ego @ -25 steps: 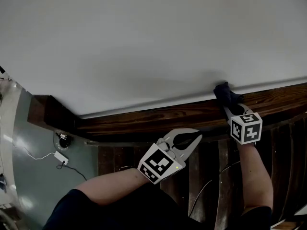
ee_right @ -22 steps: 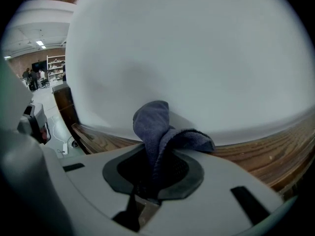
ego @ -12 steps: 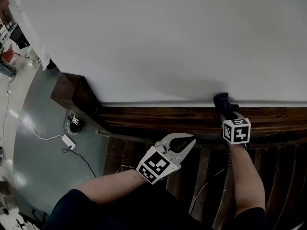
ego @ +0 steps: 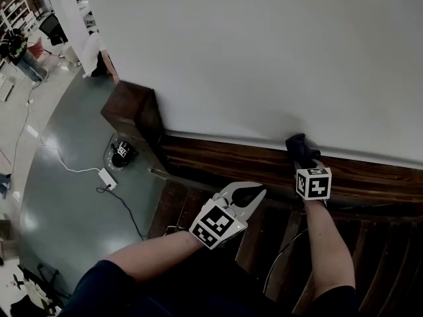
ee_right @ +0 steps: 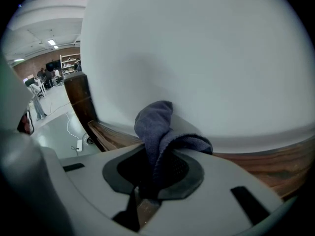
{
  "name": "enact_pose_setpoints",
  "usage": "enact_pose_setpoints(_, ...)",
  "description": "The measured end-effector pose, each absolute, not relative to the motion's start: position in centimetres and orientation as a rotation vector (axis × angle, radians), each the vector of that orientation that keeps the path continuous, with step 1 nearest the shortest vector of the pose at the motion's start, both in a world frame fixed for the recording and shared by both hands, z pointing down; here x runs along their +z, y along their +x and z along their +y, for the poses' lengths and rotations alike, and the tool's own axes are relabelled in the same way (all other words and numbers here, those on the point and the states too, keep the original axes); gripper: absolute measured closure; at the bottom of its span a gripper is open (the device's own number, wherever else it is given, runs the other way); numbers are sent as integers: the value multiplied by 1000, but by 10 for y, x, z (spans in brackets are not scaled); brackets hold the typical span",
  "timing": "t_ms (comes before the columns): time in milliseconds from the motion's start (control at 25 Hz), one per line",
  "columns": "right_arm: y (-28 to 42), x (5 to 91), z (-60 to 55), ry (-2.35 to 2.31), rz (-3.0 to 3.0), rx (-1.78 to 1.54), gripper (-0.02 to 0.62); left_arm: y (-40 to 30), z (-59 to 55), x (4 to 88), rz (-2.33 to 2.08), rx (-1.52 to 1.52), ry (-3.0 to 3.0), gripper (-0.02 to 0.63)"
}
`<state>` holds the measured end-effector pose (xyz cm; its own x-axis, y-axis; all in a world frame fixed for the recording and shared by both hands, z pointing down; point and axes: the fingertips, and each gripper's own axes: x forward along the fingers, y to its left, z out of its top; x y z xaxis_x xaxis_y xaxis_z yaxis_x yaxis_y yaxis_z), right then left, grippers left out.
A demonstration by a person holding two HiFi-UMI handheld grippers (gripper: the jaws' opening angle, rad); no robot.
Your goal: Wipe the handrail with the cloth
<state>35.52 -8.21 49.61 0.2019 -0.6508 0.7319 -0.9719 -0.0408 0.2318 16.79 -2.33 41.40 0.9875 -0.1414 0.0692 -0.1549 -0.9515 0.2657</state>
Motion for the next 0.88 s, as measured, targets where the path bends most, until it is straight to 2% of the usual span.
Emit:
enact_pose_setpoints(560, 234, 585, -155, 1531, -1614, 626, 515, 96, -72, 475, -539, 136, 2753, 607)
enact_pose_setpoints(880, 169, 628, -191, 1395, -1651, 600, 515, 69, -107, 538, -682, 210, 2674, 607)
